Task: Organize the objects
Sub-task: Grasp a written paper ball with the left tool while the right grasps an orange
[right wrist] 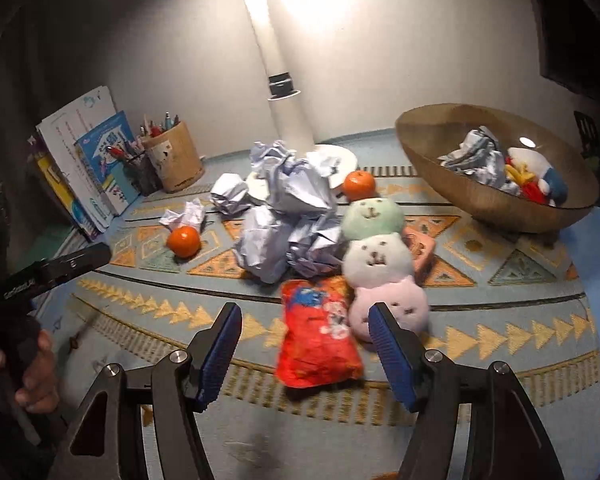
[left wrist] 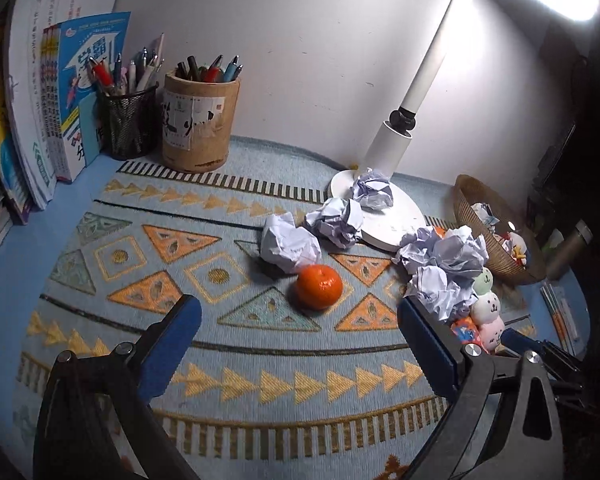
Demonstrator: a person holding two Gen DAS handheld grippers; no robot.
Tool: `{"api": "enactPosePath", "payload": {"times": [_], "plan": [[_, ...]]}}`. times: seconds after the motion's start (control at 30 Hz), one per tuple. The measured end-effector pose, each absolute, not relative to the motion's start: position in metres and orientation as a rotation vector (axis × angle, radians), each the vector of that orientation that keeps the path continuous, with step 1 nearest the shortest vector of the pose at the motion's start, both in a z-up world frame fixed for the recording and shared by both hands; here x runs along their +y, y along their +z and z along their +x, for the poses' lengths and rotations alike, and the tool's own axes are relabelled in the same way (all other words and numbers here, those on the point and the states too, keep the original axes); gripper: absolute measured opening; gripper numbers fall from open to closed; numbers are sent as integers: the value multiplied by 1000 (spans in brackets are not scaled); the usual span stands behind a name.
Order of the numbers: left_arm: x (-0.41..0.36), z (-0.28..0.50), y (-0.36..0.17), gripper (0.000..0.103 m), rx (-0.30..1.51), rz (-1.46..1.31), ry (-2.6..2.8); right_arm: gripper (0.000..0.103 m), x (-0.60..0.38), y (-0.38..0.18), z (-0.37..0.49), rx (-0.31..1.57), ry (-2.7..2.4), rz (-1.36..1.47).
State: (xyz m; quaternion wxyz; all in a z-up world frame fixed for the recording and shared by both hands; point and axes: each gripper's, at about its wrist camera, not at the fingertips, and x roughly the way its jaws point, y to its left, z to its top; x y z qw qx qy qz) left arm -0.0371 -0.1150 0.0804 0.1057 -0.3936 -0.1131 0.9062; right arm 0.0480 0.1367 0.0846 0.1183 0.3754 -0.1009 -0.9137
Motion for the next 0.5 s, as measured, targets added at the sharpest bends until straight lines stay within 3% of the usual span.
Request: {"api": "enactPosePath", "payload": {"times": [0.13,0.27,0.4,0.5], "plan": [[-124,-95,60,97,-366,-1218,2474,65,79,79,0,-296,-2500,1165],[-113,-131,37,97,-301,-1305,2409,65,38,61,-41,-159,-2476,1227],[-109,-143,24,74,-283,-1321,2396,64,20,50,-66,-64,-2486,1237],[-108,-146,16,66,-280,-1315,2411,64,14,43,-79,-30,-2495,1243]]}}
